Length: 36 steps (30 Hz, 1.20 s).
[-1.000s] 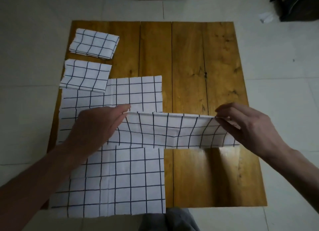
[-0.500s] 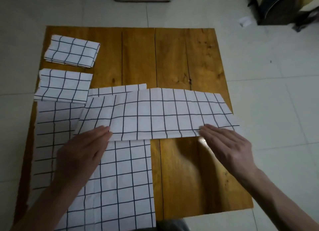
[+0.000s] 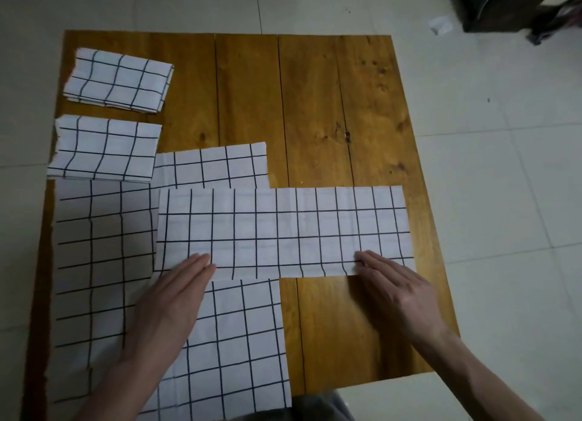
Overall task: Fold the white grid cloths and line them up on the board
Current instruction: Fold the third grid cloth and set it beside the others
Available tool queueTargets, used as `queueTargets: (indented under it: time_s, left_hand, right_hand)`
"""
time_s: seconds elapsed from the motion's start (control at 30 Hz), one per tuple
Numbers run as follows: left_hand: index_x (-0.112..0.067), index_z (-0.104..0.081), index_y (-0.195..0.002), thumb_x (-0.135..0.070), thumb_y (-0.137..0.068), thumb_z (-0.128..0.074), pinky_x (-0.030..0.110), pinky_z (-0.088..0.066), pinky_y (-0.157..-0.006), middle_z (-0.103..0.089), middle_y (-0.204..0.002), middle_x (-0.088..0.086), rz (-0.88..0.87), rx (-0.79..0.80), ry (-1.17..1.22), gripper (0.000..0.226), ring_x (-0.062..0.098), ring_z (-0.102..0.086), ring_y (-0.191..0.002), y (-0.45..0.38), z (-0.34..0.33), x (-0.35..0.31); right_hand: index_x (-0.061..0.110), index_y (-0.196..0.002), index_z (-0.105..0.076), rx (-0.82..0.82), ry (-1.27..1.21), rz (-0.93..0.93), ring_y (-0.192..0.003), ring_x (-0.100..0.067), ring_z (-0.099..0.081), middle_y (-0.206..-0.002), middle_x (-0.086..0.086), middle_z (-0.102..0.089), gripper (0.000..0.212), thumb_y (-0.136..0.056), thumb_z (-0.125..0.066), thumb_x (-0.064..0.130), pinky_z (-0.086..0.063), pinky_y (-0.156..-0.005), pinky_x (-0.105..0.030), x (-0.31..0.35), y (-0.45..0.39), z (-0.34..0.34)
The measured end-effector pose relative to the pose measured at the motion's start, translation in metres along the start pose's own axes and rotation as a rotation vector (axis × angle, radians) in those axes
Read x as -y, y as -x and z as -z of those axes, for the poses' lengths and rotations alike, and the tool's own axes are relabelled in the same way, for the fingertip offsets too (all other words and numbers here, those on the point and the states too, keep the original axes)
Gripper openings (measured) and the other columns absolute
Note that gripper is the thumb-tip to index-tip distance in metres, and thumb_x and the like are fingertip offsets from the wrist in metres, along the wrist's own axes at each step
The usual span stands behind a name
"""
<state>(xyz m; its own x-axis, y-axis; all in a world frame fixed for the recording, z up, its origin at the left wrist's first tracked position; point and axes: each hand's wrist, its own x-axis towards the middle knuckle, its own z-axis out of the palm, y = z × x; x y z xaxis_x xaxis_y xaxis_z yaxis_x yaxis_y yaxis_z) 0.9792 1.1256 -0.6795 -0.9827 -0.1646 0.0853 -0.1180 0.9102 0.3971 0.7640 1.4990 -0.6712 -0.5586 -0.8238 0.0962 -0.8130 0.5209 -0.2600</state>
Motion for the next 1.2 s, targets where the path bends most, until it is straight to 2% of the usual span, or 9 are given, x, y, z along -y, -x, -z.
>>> queueTargets:
  time_s: [0.13, 0.23, 0.37, 0.5, 0.6, 0.73, 0.93, 1.1, 1.2]
  left_hand:
    - [-0.001, -0.071, -0.127, -0.012, -0.098, -0.056, 0.047, -0.051, -0.104, -0.066, -0.138, 0.011, -0.031, -0.025, -0.045, 0.034, 0.029, -0.063, -0.129, 0.004, 0.0, -0.007]
    - [-0.003, -0.069, -0.131, -0.023, -0.103, -0.05, 0.048, -0.051, -0.103, -0.062, -0.143, 0.01, -0.031, -0.007, -0.091, 0.039, 0.028, -0.059, -0.132, 0.009, 0.001, -0.014]
    - [-0.006, -0.064, -0.139, -0.027, -0.103, -0.048, 0.048, -0.048, -0.106, -0.055, -0.152, 0.007, 0.027, 0.03, -0.107, 0.044, 0.027, -0.053, -0.138, 0.018, 0.0, -0.025]
    - [-0.007, -0.052, -0.15, -0.035, -0.103, -0.043, 0.053, -0.038, -0.116, -0.042, -0.162, 0.008, 0.125, 0.094, -0.125, 0.056, 0.028, -0.04, -0.15, 0.021, -0.003, -0.051]
    - [-0.007, -0.038, -0.158, -0.038, -0.104, -0.043, 0.051, -0.027, -0.122, -0.03, -0.169, 0.008, 0.116, 0.127, -0.125, 0.063, 0.026, -0.028, -0.156, 0.018, -0.007, -0.075]
    - [-0.006, -0.024, -0.163, -0.036, -0.103, -0.045, 0.047, -0.02, -0.125, -0.017, -0.173, 0.009, 0.128, 0.178, -0.125, 0.07, 0.024, -0.015, -0.16, 0.007, -0.021, -0.101]
    - [-0.009, -0.016, -0.165, -0.047, -0.106, -0.028, 0.048, -0.023, -0.123, -0.009, -0.174, 0.008, 0.161, 0.307, -0.166, 0.072, 0.024, -0.011, -0.161, 0.01, -0.032, -0.095]
    - [-0.02, -0.009, -0.167, -0.056, -0.103, -0.03, 0.06, -0.025, -0.123, -0.003, -0.175, 0.006, 0.118, 0.371, -0.216, 0.077, 0.025, -0.006, -0.161, 0.014, -0.024, -0.089]
    - [-0.021, -0.009, -0.167, -0.058, -0.105, -0.026, 0.062, -0.023, -0.123, -0.003, -0.175, 0.005, 0.117, 0.383, -0.22, 0.074, 0.025, -0.005, -0.161, 0.015, -0.022, -0.088]
  right_hand:
    - [0.014, -0.133, -0.07, 0.013, -0.003, -0.059, -0.135, -0.02, -0.06, -0.142, -0.002, -0.066, 0.035, -0.101, -0.061, 0.023, -0.061, -0.096, -0.046, 0.005, 0.002, -0.005]
    - [0.012, -0.136, -0.066, 0.018, 0.029, -0.108, -0.138, -0.024, -0.056, -0.144, -0.005, -0.064, 0.037, -0.103, -0.057, 0.023, -0.056, -0.104, -0.05, 0.012, 0.004, -0.004]
    - [0.016, -0.144, -0.055, 0.116, 0.151, -0.244, -0.15, -0.025, -0.041, -0.156, -0.007, -0.053, 0.045, -0.102, -0.042, 0.028, -0.028, -0.123, -0.053, 0.027, 0.005, -0.005]
    - [0.013, -0.157, -0.041, 0.138, 0.118, -0.38, -0.159, -0.024, -0.024, -0.166, -0.008, -0.038, 0.054, -0.111, -0.024, 0.036, -0.017, -0.126, -0.051, 0.057, -0.002, -0.008]
    - [0.016, -0.167, -0.019, 0.193, 0.051, -0.214, -0.161, -0.02, -0.012, -0.174, -0.005, -0.019, 0.061, -0.114, -0.018, 0.047, -0.014, -0.127, -0.048, 0.103, -0.017, -0.012]
    - [0.014, -0.167, -0.017, 0.253, 0.044, -0.004, -0.162, -0.017, -0.009, -0.175, -0.003, -0.012, 0.065, -0.113, -0.026, 0.05, -0.015, -0.128, -0.045, 0.148, -0.036, -0.023]
    - [0.016, -0.167, -0.012, 0.361, 0.021, -0.048, -0.162, -0.014, -0.002, -0.176, 0.0, -0.004, 0.072, -0.111, -0.026, 0.058, -0.015, -0.127, -0.045, 0.146, -0.038, -0.039]
    - [0.018, -0.168, -0.006, 0.404, 0.012, -0.016, -0.162, -0.014, 0.002, -0.176, 0.001, 0.001, 0.078, -0.109, -0.027, 0.064, -0.009, -0.129, -0.044, 0.138, -0.036, -0.04]
    - [0.018, -0.168, -0.004, 0.419, 0.002, -0.003, -0.162, -0.014, 0.004, -0.176, 0.001, 0.004, 0.079, -0.109, -0.027, 0.065, -0.006, -0.13, -0.041, 0.132, -0.034, -0.04]
